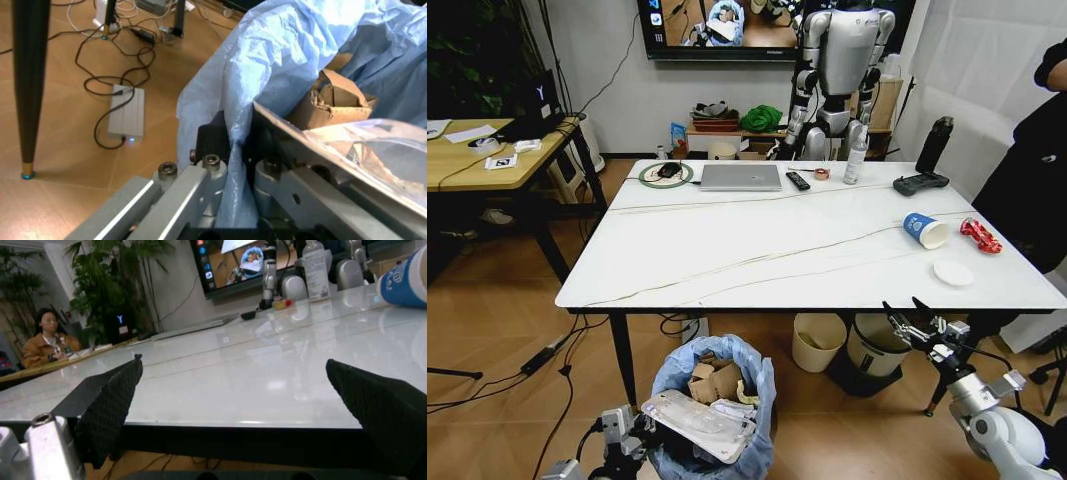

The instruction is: Pick up the trash bin and place the trash from the table into it.

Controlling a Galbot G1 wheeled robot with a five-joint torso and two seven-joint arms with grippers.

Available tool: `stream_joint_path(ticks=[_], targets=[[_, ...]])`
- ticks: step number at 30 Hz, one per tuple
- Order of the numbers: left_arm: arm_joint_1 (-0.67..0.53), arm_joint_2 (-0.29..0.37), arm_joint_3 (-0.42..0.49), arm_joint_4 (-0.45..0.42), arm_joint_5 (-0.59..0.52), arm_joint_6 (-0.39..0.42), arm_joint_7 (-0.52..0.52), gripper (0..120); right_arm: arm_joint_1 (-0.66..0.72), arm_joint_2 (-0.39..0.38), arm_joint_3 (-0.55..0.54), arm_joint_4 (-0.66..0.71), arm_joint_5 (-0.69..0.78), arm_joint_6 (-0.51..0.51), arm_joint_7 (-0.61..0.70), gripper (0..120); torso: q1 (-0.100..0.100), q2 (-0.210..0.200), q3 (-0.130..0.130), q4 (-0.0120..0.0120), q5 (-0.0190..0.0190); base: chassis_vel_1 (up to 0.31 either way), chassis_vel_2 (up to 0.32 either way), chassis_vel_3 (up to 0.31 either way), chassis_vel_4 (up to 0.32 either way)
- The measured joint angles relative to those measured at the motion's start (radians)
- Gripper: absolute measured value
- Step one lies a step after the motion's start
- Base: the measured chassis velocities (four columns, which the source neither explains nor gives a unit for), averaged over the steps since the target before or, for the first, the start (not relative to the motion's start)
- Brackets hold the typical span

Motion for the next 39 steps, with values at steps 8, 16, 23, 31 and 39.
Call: stream_joint_path(ticks=[8, 16, 23, 31, 39], targets=[[0.002, 0.000, 0.001, -0.002, 0.003, 0.000, 0.000, 0, -0.004, 0.002, 0.001, 0.001, 0.000, 0.002, -0.004, 100, 0.000, 0.000, 0.000, -0.0001, 0.0000, -0.105, -0.115, 0.098, 0.098], [0.001, -0.001, 0.003, -0.002, 0.004, 0.000, 0.000, 0, -0.005, 0.005, -0.001, 0.008, -0.001, 0.004, -0.004, 100, 0.000, 0.000, 0.000, 0.0000, -0.0001, -0.088, -0.089, 0.084, 0.091], [0.000, 0.000, 0.004, 0.001, 0.005, 0.000, 0.000, 0, -0.005, 0.007, -0.001, 0.007, -0.002, 0.005, -0.006, 100, 0.000, 0.000, 0.000, 0.0000, -0.0001, -0.096, -0.090, 0.098, 0.100], [-0.003, -0.002, 0.005, 0.006, 0.005, 0.000, 0.001, 0, -0.003, 0.007, -0.002, 0.004, -0.004, 0.008, -0.007, 100, 0.000, 0.000, 0.000, 0.0000, -0.0002, -0.106, -0.094, 0.098, 0.099], [-0.006, -0.005, 0.008, 0.011, 0.005, 0.000, 0.001, 0, 0.002, 0.009, -0.005, 0.000, -0.009, 0.011, -0.008, 100, 0.000, 0.000, 0.000, 0.0000, 0.0000, -0.082, -0.091, 0.102, 0.101]])
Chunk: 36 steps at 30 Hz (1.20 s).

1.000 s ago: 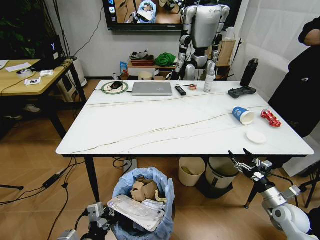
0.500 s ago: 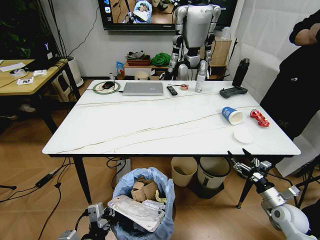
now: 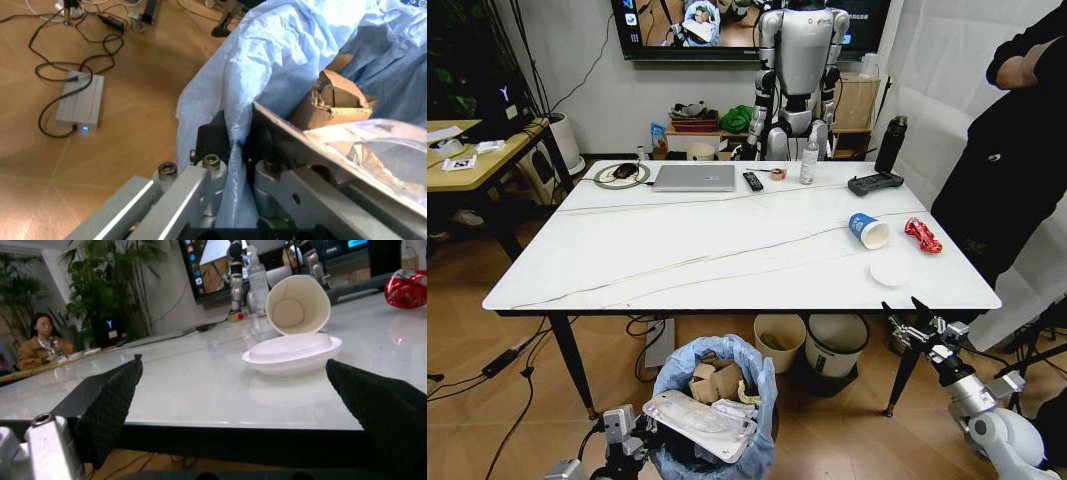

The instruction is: Pick up the trash bin and place the trash from the table into it.

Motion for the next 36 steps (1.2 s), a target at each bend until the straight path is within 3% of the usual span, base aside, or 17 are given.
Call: stream_joint_path(ticks=[23, 27, 30, 35, 36], targets=[[-0.009, -0.001, 0.006, 0.015, -0.002, 0.002, -0.001, 0, -0.010, 0.007, 0.008, 0.065, -0.094, 0.049, 0.064, 100, 0.000, 0.000, 0.000, 0.0000, 0.0000, -0.050, -0.048, 0.048, 0.039], [-0.006, -0.001, 0.003, 0.015, -0.003, 0.002, -0.001, 0, -0.011, -0.025, 0.007, 0.091, -0.117, 0.043, 0.114, 100, 0.000, 0.000, 0.000, -0.0001, 0.0002, 0.000, 0.000, 0.000, 0.000], [0.000, -0.004, -0.002, 0.013, -0.003, 0.001, -0.001, 0, -0.005, -0.083, -0.016, 0.133, -0.130, 0.040, 0.209, 100, 0.000, 0.000, 0.000, -0.0003, -0.0001, 0.000, 0.000, 0.000, 0.000], [0.005, -0.010, -0.006, 0.010, 0.002, 0.000, -0.001, 0, 0.019, -0.140, -0.044, 0.157, -0.113, 0.017, 0.248, 100, 0.000, 0.000, 0.000, 0.0000, -0.0001, 0.000, 0.000, 0.000, 0.000], [0.005, -0.009, -0.007, 0.010, 0.002, 0.000, -0.001, 0, 0.028, -0.179, -0.061, 0.180, -0.089, -0.002, 0.272, 100, 0.000, 0.000, 0.000, 0.0000, 0.0002, 0.000, 0.000, 0.000, 0.000]])
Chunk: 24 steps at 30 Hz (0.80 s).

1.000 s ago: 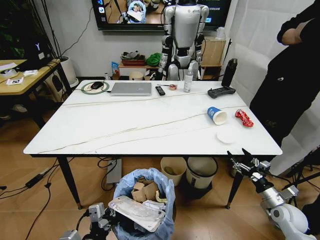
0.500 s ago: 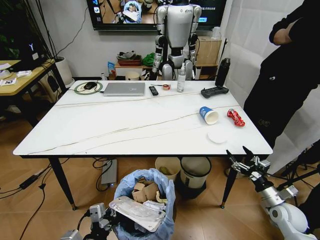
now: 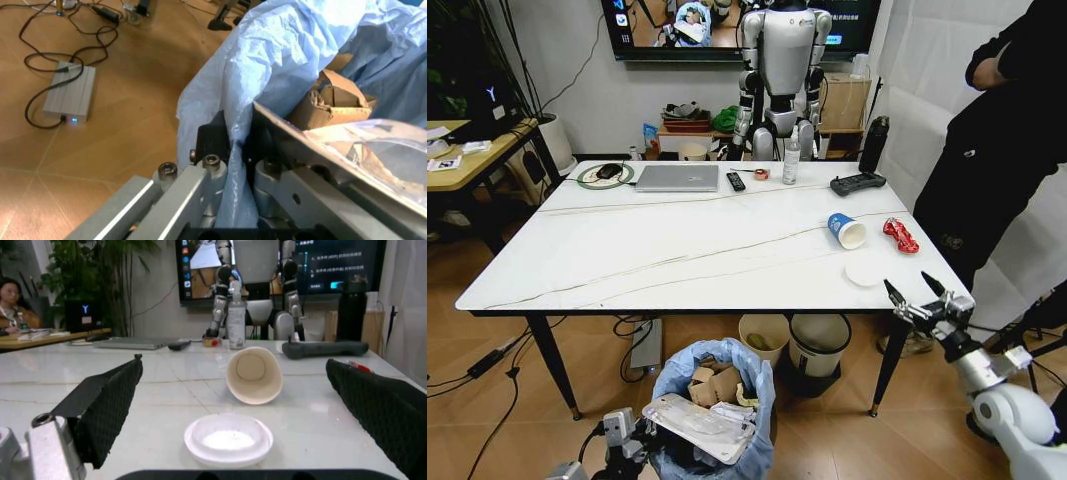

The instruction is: Pick up the trash bin and place the trash from the table into it.

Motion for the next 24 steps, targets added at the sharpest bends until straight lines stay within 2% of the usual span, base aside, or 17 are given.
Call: stream_joint_path(ticks=[4, 5, 7, 10, 11, 14, 16, 21, 24], targets=[[0.009, -0.007, -0.005, -0.004, 0.005, 0.000, 0.000, 0, 0.046, -0.105, -0.083, 0.048, 0.033, -0.038, 0.073, 100, 0.000, 0.000, 0.000, -0.0004, -0.0002, 0.000, 0.000, 0.000, 0.000], [0.009, -0.007, -0.005, -0.004, 0.005, 0.000, 0.000, 0, 0.046, -0.105, -0.083, 0.048, 0.033, -0.038, 0.073, 100, 0.000, 0.000, 0.000, -0.0004, -0.0002, 0.000, 0.000, 0.000, 0.000], [0.015, -0.016, -0.009, -0.011, 0.012, 0.000, 0.000, 0, 0.090, -0.186, -0.150, 0.099, 0.104, -0.103, 0.127, 100, 0.000, 0.000, 0.000, 0.0000, -0.0003, 0.000, 0.000, 0.000, 0.000], [0.021, -0.024, -0.014, -0.018, 0.022, 0.000, 0.000, 0, 0.181, -0.257, -0.237, 0.161, 0.217, -0.244, 0.166, 100, 0.000, 0.000, 0.000, 0.0003, -0.0006, 0.000, 0.000, 0.000, 0.000], [0.021, -0.024, -0.014, -0.018, 0.022, 0.000, 0.000, 0, 0.181, -0.257, -0.237, 0.161, 0.217, -0.244, 0.166, 100, 0.000, 0.000, 0.000, 0.0003, -0.0006, 0.000, 0.000, 0.000, 0.000], [0.030, -0.029, -0.020, -0.024, 0.030, -0.001, 0.000, 0, 0.264, -0.285, -0.330, 0.162, 0.235, -0.319, 0.189, 100, 0.000, 0.000, 0.000, 0.0002, -0.0004, 0.000, 0.000, 0.000, 0.000], [0.036, -0.035, -0.024, -0.030, 0.033, -0.004, 0.001, 0, 0.299, -0.290, -0.383, 0.131, 0.188, -0.335, 0.186, 100, 0.000, 0.000, 0.000, 0.0002, -0.0001, 0.000, 0.000, 0.000, 0.000], [0.040, -0.047, -0.025, -0.032, 0.042, -0.007, 0.002, 0, 0.309, -0.290, -0.425, 0.036, 0.077, -0.336, 0.150, 100, 0.000, 0.000, 0.000, -0.0002, 0.0001, 0.000, 0.000, 0.000, 0.000], [0.039, -0.050, -0.023, -0.032, 0.044, -0.007, 0.003, 0, 0.308, -0.288, -0.428, 0.012, 0.059, -0.334, 0.140, 100, 0.000, 0.000, 0.000, -0.0003, 0.0002, 0.000, 0.000, 0.000, 0.000]])
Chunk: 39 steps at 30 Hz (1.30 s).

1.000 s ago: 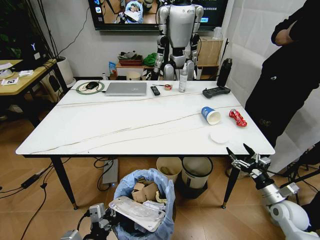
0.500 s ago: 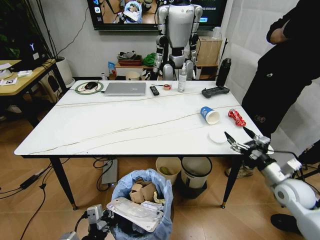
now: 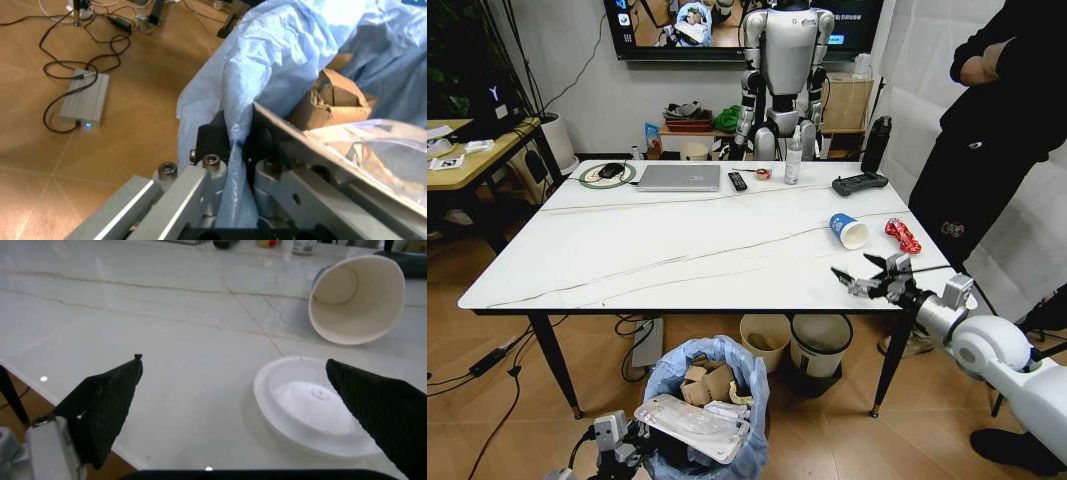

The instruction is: Pick up the trash bin and place the trash from the table into it.

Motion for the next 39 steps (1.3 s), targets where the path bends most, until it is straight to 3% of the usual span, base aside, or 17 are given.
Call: stream_joint_path(ticks=[18, 39], targets=[[-0.015, -0.003, -0.002, 0.017, -0.008, 0.000, 0.000, 0, 0.131, 0.035, -0.124, -0.109, 0.004, 0.000, -0.031, 100, 0.000, 0.000, 0.000, 0.0003, -0.0003, 0.000, 0.000, 0.000, 0.000], [-0.028, -0.001, 0.000, 0.022, -0.019, 0.004, -0.004, 0, 0.130, 0.035, -0.110, -0.136, 0.001, 0.016, -0.059, 25, 0.000, 0.000, 0.000, 0.0003, -0.0004, 0.000, 0.000, 0.000, 0.000]])
